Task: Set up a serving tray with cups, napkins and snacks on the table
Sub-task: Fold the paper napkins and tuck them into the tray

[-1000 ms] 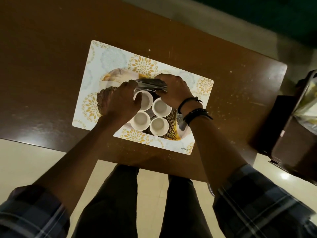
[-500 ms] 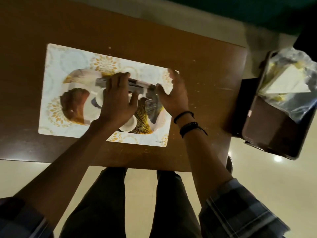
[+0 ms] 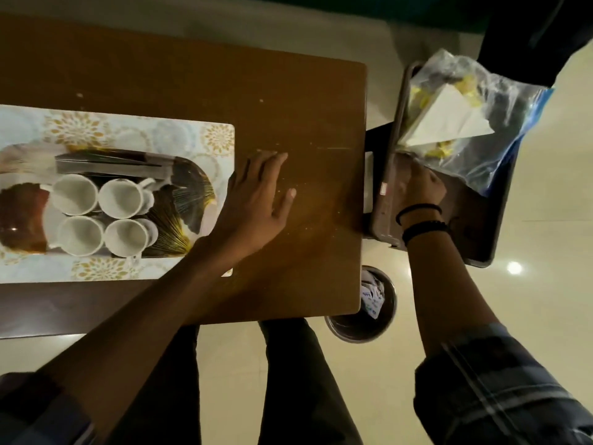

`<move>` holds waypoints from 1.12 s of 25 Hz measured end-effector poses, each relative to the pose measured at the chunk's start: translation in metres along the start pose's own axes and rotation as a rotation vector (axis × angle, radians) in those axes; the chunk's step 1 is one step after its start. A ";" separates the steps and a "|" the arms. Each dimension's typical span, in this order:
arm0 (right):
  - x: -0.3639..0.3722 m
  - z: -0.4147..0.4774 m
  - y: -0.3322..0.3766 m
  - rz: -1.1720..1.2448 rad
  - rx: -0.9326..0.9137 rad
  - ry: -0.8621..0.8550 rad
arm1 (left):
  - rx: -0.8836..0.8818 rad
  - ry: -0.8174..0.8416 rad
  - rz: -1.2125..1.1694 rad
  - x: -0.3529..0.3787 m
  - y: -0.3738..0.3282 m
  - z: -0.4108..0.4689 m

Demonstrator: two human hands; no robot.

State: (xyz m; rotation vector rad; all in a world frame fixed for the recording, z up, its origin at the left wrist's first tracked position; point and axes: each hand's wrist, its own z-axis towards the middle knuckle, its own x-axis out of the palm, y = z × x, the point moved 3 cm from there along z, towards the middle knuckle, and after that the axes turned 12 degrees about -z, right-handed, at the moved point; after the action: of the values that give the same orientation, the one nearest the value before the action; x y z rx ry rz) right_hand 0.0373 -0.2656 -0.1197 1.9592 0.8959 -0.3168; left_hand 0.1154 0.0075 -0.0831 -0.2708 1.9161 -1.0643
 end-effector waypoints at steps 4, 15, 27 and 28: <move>0.006 0.049 0.006 0.361 0.203 0.268 | -0.011 0.018 0.010 0.035 -0.022 0.007; 0.025 0.081 0.022 0.570 0.413 0.360 | -0.047 0.104 0.012 0.065 -0.032 -0.005; 0.020 -0.111 0.024 0.517 0.277 0.574 | -0.234 0.049 -0.344 -0.043 0.005 -0.069; 0.023 -0.151 0.024 0.477 0.238 0.668 | -0.329 0.029 -0.449 -0.061 0.005 -0.083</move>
State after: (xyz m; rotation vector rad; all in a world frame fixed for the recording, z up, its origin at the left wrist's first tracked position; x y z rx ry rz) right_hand 0.0501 -0.1369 -0.0358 2.4755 0.7726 0.5635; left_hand 0.0852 0.0916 -0.0314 -0.9095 2.1073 -1.0293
